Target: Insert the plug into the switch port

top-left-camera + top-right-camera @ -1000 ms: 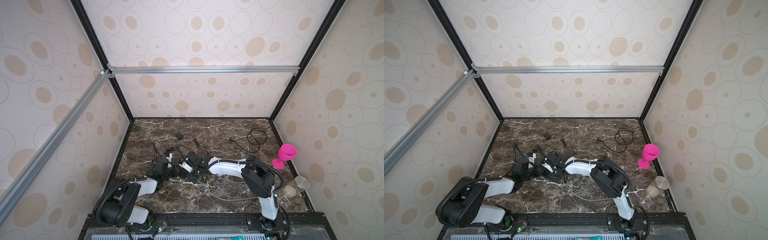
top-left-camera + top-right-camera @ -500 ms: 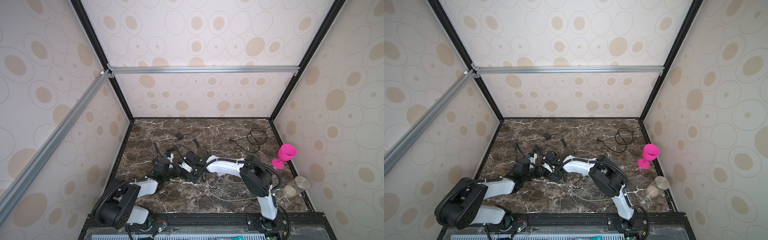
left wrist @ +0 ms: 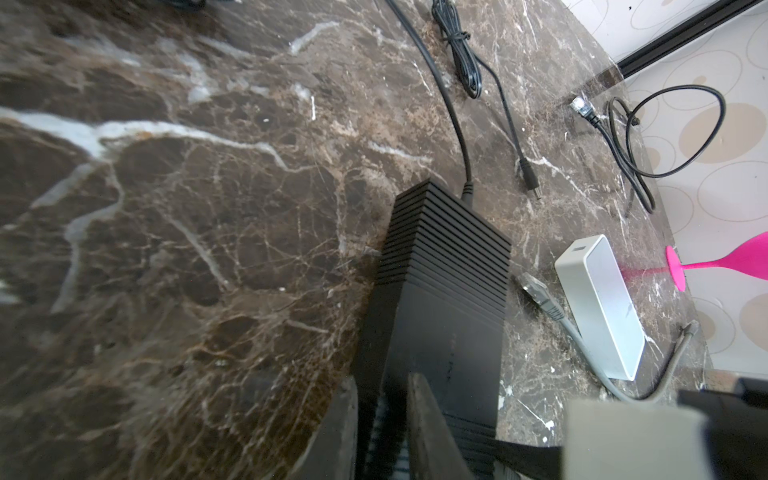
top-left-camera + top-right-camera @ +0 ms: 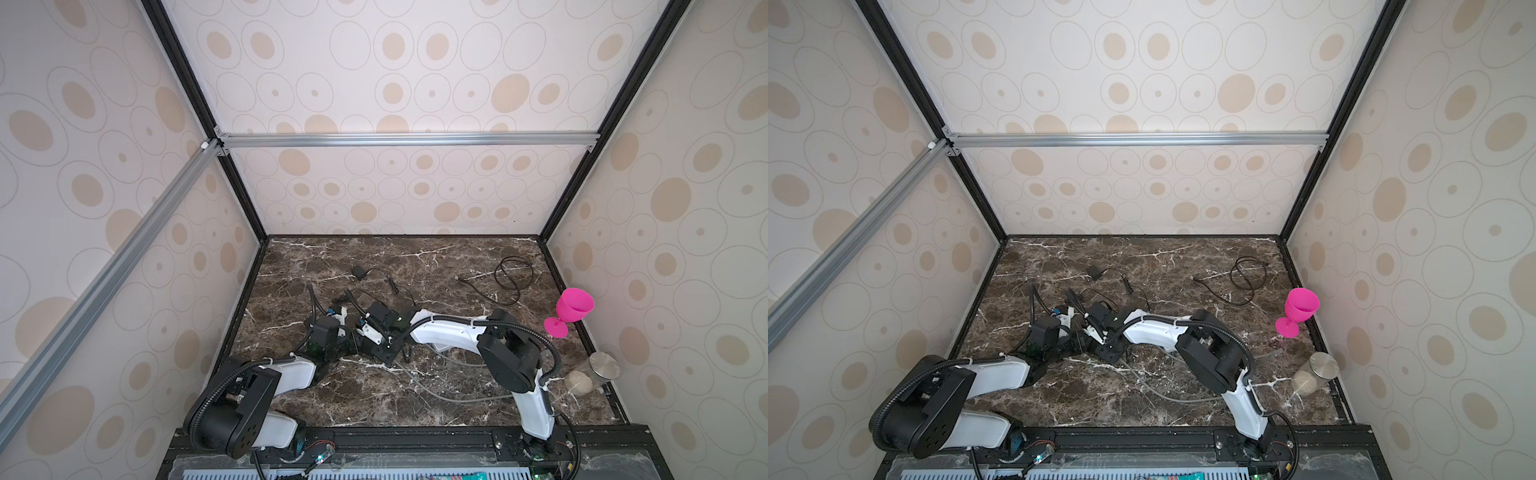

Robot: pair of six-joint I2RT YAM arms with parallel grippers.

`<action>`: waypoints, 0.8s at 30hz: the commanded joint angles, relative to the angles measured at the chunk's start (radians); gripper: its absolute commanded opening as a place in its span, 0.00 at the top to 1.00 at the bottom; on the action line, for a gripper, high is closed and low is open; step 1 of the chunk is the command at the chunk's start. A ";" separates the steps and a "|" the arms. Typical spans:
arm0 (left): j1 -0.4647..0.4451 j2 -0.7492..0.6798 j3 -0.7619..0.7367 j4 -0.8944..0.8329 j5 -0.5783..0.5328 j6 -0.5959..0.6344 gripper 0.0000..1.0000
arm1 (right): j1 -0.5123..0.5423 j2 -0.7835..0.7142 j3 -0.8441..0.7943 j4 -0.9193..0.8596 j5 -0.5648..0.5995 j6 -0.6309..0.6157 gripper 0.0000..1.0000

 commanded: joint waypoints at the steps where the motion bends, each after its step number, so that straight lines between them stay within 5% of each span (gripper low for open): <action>1: -0.105 0.051 -0.056 -0.253 0.268 -0.017 0.79 | 0.045 -0.092 0.052 0.678 -0.076 -0.011 1.00; 11: -0.104 0.054 -0.056 -0.256 0.269 -0.017 0.79 | 0.049 -0.101 0.015 0.674 -0.070 -0.014 1.00; 20: -0.105 0.054 -0.054 -0.255 0.269 -0.016 0.79 | 0.071 -0.127 -0.339 0.918 0.033 0.085 1.00; 24: -0.106 0.056 -0.056 -0.252 0.272 -0.017 0.79 | 0.071 -0.141 -0.278 0.798 -0.011 0.006 1.00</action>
